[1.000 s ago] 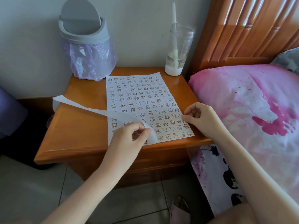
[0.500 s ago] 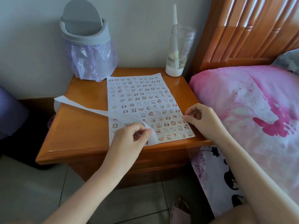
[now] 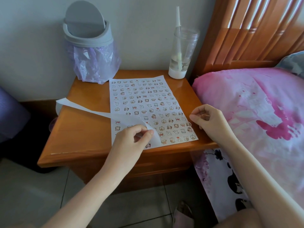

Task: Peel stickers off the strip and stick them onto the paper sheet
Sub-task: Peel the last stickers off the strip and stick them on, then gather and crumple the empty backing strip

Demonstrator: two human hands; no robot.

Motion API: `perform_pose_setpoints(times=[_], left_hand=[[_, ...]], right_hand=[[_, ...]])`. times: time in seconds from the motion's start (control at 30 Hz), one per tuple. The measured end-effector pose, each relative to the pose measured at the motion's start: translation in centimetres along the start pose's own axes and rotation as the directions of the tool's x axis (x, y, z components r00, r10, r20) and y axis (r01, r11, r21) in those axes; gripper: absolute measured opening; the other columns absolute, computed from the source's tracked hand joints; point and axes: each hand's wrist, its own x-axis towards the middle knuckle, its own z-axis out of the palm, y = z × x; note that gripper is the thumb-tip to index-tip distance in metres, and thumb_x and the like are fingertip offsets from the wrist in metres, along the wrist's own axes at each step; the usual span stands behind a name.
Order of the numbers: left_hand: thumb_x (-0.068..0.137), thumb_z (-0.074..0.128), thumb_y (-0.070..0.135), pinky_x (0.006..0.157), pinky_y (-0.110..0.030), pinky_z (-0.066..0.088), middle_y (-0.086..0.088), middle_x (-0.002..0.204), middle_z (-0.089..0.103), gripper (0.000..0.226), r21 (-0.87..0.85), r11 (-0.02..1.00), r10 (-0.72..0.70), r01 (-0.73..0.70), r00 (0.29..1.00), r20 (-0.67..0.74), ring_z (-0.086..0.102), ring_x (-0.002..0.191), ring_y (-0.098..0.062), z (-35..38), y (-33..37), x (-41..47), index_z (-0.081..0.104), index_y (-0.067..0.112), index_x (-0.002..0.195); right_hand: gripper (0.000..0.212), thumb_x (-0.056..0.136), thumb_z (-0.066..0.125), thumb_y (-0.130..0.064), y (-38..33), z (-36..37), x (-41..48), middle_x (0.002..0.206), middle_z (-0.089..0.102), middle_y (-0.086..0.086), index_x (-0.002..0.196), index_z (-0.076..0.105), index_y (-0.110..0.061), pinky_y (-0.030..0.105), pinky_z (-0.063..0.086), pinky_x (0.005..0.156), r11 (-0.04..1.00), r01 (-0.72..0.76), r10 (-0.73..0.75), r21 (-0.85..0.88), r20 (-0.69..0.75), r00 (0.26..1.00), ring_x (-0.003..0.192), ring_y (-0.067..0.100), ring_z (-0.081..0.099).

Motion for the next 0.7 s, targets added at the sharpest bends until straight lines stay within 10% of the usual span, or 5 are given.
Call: perform_pose_setpoints(times=[0.2, 0.43, 0.7], left_hand=[[0.089, 0.055, 0.034, 0.068, -0.007, 0.050, 0.013, 0.083, 0.069, 0.012, -0.139, 0.990, -0.019, 0.021, 1.000, 0.015, 0.064, 0.081, 0.007, -1.0, 0.2, 0.2, 0.065, 0.031, 0.084], [0.086, 0.055, 0.036, 0.067, -0.008, 0.049, 0.020, 0.079, 0.068, 0.012, -0.087, 0.986, 0.145, -0.141, 0.989, 0.036, 0.064, 0.078, 0.003, -1.7, 1.1, 0.0, 0.066, 0.034, 0.085], [0.072, 0.053, 0.047, 0.060, -0.006, 0.047, 0.023, 0.072, 0.065, 0.022, -0.035, 0.978, 0.206, -0.204, 0.978, 0.045, 0.064, 0.070, 0.007, -2.0, 1.7, -0.5, 0.068, 0.037, 0.085]], right_hand=[[0.007, 0.088, 0.062, -0.023, -2.7, 0.8, -1.6, 0.077, 0.063, -0.011, 0.083, 0.060, -0.028, 0.013, 0.046, 0.060, 0.986, 0.100, -0.088, 0.131, -0.096, 0.991, 0.063, 0.000, 0.054], [0.043, 0.088, 0.046, -0.044, -7.7, 3.2, -4.3, 0.074, 0.068, 0.008, 0.090, 0.073, -0.011, 0.009, 0.036, 0.053, 0.951, 0.095, -0.174, 0.293, 0.255, 0.951, 0.054, -0.001, 0.050], [0.020, 0.085, 0.064, -0.024, -8.0, 4.2, -4.4, 0.085, 0.071, 0.008, 0.088, 0.071, -0.005, 0.020, 0.050, 0.071, 0.871, -0.076, -0.099, 0.485, 0.325, 0.941, 0.077, 0.018, 0.064]])
